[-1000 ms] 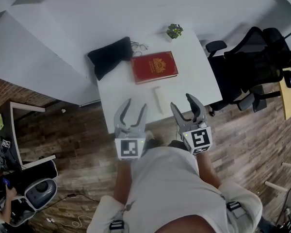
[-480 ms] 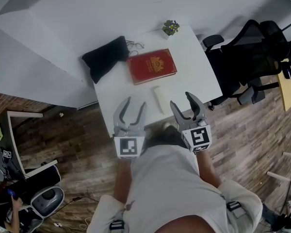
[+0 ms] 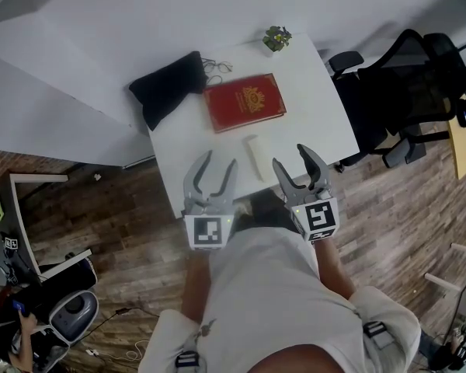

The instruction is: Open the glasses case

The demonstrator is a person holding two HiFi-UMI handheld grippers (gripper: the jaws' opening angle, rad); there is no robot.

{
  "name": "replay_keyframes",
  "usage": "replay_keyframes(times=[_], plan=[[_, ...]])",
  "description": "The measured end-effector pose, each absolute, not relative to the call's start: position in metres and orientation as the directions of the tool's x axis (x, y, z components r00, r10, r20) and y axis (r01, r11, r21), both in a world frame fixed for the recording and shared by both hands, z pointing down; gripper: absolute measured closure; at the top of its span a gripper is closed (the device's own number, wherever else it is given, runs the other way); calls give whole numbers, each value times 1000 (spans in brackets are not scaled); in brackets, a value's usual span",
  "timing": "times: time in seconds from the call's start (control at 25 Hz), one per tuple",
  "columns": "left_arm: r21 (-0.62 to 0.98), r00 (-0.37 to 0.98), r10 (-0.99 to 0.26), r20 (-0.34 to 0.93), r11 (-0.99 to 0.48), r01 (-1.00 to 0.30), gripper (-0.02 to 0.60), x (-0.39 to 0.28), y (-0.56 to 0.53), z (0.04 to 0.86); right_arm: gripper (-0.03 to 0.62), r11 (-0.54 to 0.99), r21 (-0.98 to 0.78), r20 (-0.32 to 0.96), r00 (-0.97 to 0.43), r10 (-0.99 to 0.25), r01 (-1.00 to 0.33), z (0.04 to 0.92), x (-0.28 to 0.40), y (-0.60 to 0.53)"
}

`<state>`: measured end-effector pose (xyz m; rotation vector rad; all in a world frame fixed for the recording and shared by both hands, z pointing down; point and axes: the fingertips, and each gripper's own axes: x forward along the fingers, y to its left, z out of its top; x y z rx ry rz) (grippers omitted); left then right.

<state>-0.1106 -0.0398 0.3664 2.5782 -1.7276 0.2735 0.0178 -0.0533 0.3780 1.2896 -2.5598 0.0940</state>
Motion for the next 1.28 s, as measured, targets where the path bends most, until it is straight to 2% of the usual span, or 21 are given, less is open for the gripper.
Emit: replay_keyframes(times=[0.4,1.28], plan=[[-77,383,-902,198,-404,-912,380,-108,-68,390,339,627,53,327,-580,-746,-777,402,14,-78],[-25,416,-820,393,-462,-886,376,-93,-98,495,339,671,-43,555,-576,-600,-740,505,14,-90]])
